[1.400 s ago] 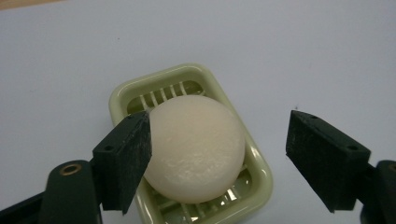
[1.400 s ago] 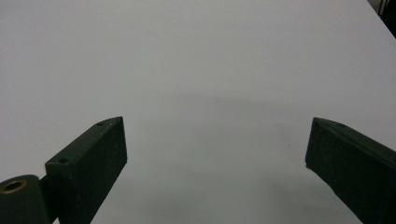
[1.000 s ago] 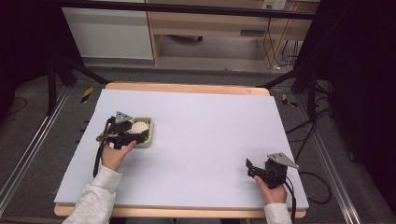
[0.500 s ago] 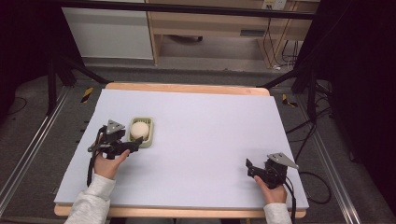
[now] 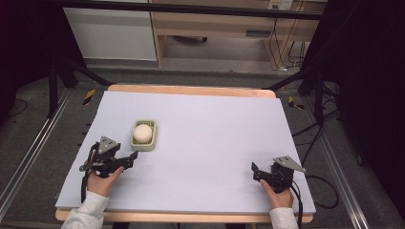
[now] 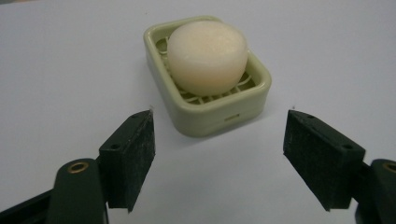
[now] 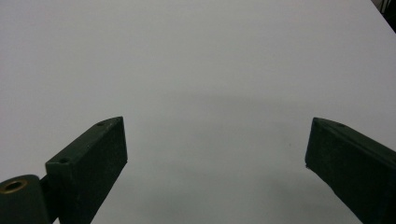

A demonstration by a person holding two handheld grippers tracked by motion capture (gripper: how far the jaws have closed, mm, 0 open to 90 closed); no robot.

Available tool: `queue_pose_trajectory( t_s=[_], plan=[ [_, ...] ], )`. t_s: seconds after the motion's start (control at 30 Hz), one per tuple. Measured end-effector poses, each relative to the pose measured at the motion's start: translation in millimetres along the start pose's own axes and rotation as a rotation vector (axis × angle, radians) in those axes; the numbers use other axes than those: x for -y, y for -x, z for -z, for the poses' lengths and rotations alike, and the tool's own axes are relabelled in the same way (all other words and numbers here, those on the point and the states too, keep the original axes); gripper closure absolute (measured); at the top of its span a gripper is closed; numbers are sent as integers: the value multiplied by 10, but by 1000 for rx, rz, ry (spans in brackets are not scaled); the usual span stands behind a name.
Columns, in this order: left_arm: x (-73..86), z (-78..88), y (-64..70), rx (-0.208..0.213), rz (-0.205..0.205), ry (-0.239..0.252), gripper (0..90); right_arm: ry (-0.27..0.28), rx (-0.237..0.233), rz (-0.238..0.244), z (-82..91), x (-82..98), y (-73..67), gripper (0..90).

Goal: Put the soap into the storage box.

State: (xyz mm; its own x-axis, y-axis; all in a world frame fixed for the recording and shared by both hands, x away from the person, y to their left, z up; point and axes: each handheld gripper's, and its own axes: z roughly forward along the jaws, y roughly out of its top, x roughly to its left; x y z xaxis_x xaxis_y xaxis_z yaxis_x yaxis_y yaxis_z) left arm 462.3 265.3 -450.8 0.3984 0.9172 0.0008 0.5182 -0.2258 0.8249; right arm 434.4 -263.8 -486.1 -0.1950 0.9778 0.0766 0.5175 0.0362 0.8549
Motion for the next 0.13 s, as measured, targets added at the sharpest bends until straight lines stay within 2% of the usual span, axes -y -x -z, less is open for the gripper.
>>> queue_pose_trajectory(
  t_s=[0.13],
  plan=[
    [77, -5, -33, -13, -5, -17, 251, 0, -1, 0, -1, 0, 2, 59]
  ],
)
